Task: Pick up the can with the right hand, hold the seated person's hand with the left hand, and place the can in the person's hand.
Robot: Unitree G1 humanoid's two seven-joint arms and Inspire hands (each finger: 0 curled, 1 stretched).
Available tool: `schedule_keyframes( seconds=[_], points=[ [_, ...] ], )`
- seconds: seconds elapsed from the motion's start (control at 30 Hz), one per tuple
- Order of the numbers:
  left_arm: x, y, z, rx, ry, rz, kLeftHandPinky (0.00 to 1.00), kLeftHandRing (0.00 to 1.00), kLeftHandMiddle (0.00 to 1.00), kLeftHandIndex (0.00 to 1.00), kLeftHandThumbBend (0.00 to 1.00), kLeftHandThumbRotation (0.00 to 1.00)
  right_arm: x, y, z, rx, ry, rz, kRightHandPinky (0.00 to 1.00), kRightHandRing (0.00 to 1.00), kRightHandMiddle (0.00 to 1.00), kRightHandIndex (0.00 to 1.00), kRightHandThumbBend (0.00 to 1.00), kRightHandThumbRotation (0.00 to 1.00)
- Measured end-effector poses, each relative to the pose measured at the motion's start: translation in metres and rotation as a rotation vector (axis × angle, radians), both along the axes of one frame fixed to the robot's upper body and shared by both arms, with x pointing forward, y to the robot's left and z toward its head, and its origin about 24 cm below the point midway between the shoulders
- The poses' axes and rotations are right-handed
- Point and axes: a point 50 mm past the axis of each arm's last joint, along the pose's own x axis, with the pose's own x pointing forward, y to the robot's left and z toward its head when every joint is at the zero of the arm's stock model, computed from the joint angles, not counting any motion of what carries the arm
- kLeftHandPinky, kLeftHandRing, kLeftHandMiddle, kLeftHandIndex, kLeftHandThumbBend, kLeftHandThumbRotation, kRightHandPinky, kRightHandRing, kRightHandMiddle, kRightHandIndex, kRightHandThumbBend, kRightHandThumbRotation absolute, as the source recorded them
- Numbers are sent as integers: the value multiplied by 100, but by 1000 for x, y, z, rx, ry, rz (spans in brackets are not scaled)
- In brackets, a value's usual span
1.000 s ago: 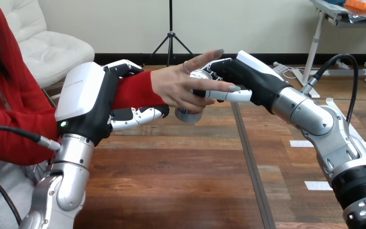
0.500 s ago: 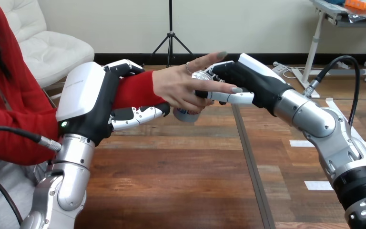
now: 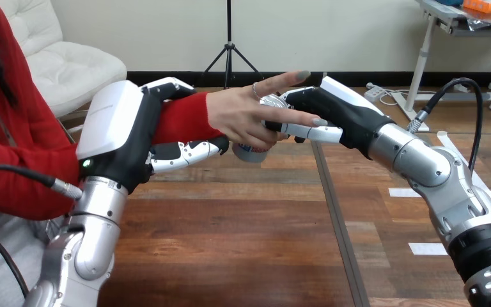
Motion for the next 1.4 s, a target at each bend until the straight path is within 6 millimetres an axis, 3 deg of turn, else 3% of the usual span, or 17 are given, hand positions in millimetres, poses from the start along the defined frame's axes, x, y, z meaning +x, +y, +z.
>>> schedule_keyframes(
  seconds=[0.3, 0.67, 1.4],
  points=[
    [-1, -1, 8, 26, 22, -40, 64, 72, 75, 69, 84, 38, 0, -3, -1, -14, 9, 7, 66, 69, 70, 72, 80, 99],
    [0, -4, 17, 33, 20, -82, 61, 71, 74, 69, 94, 36, -1, -4, -2, -22, 18, 26, 71, 72, 73, 75, 82, 100],
    [-1, -9, 28, 30, -21, -107, 58, 69, 73, 68, 90, 37, -3, -11, -6, -21, 53, 53, 73, 76, 76, 78, 77, 100]
  ],
)
